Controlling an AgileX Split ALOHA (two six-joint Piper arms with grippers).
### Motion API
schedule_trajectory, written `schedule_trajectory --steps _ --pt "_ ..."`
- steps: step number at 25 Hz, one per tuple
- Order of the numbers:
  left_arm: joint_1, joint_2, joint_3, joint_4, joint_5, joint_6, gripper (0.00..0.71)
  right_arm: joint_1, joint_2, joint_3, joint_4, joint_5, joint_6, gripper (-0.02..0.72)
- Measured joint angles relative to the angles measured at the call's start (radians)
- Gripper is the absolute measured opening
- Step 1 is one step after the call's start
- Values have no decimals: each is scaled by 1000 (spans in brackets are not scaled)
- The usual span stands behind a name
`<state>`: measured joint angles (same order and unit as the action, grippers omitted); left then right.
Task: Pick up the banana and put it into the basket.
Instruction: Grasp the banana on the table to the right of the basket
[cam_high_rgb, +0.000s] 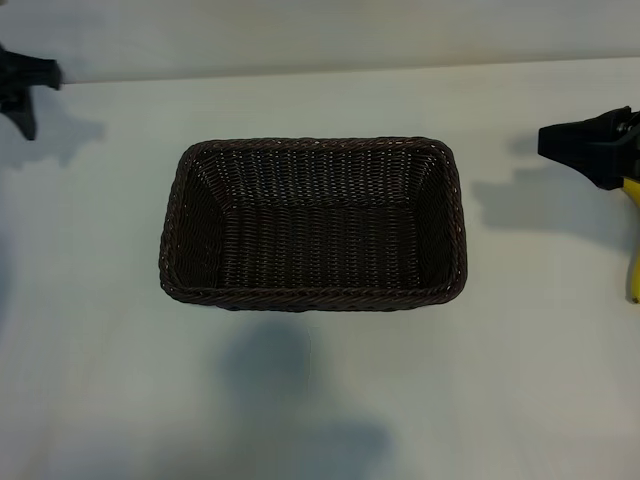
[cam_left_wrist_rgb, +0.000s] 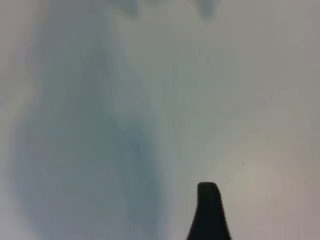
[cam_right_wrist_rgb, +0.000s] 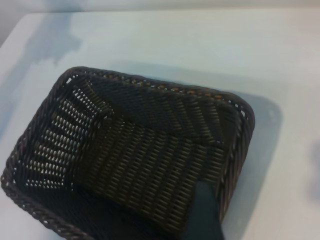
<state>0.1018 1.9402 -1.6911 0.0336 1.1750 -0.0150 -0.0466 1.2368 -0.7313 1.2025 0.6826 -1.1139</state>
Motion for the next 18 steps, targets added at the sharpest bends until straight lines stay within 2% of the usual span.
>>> schedule_trajectory --steps 2,7,10,14,18 --pt "27 0 0 -14 0 4 561 0 0 0 0 -1 0 571" --pt "24 0 0 -42 0 15 561 0 0 0 0 0 0 571" --pt "-18 -2 0 -53 0 24 561 0 0 0 0 0 0 571" --pt "-103 -26 0 -53 0 24 561 0 0 0 -2 -1 0 571" --pt "-146 -79 0 -53 0 21 561 0 6 0 -23 1 9 571"
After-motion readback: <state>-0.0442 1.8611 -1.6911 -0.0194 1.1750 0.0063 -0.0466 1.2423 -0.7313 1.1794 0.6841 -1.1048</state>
